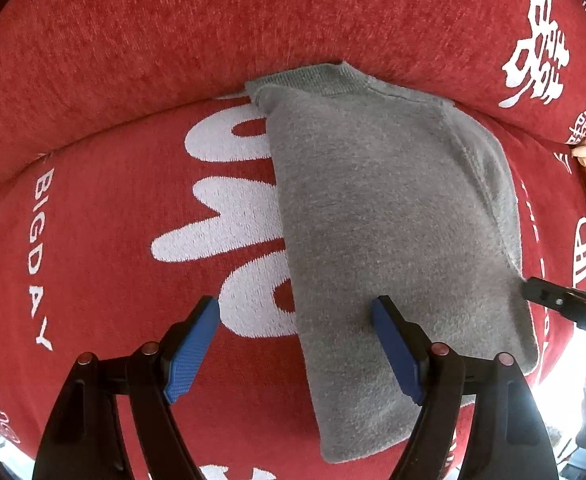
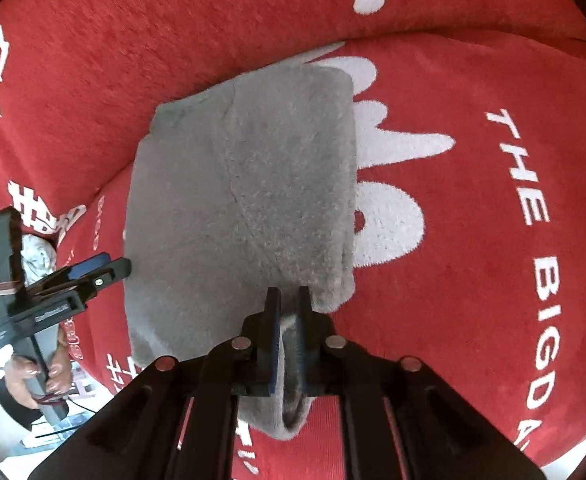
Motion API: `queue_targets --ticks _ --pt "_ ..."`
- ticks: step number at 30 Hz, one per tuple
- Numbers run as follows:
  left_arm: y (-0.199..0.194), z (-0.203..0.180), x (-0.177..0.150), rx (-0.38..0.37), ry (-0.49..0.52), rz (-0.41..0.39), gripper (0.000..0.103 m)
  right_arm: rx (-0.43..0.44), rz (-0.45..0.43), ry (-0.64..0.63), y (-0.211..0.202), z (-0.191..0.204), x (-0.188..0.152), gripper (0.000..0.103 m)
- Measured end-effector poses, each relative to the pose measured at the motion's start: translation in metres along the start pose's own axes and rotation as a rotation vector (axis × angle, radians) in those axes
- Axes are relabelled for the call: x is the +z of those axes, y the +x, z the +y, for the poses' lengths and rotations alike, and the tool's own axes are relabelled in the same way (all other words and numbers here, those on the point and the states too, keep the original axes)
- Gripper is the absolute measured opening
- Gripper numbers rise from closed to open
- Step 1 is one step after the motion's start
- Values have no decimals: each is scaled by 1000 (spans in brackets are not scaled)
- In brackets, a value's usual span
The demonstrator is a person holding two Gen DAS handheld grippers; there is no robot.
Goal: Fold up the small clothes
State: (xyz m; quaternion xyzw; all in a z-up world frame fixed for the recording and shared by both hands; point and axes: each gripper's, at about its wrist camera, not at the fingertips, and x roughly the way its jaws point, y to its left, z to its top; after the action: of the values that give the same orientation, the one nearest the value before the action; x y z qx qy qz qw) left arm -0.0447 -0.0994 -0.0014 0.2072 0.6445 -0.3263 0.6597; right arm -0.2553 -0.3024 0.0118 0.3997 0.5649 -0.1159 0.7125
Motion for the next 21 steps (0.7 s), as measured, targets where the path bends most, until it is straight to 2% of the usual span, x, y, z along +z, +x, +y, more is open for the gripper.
queue_targets --ticks 4,6,8,9,10,12,13,14,15,16,18,21 --pt "0 0 0 1 -5 0 80 18 -39 42 -16 -7 0 16" --pt "0 0 1 1 -3 2 80 35 -48 80 -19 -17 3 40" --pt "-1 0 2 -5 -3 4 80 42 -52 112 -21 -27 6 53" --pt "-2 1 3 -16 -4 2 80 51 -52 121 -20 -29 8 55" --pt "-4 4 5 -42 -11 -1 80 65 -50 131 -15 -29 12 56" --pt "-5 11 10 -94 -43 1 80 110 -36 162 -9 -38 17 69" --pt "-4 15 12 -122 -61 -2 81 131 -30 182 -5 -43 18 71" --pt "-4 18 14 -143 -74 -8 98 151 -23 202 -2 -49 20 71" --pt "-4 21 16 -153 -85 -17 103 175 -15 221 2 -56 22 71" --pt "-4 24 19 -160 -93 -38 103 199 -7 237 6 -61 24 71" --pt "2 27 25 -168 -98 -27 103 266 19 265 17 -72 29 72" --pt "24 30 34 -191 -130 48 103 353 46 269 27 -77 35 72"
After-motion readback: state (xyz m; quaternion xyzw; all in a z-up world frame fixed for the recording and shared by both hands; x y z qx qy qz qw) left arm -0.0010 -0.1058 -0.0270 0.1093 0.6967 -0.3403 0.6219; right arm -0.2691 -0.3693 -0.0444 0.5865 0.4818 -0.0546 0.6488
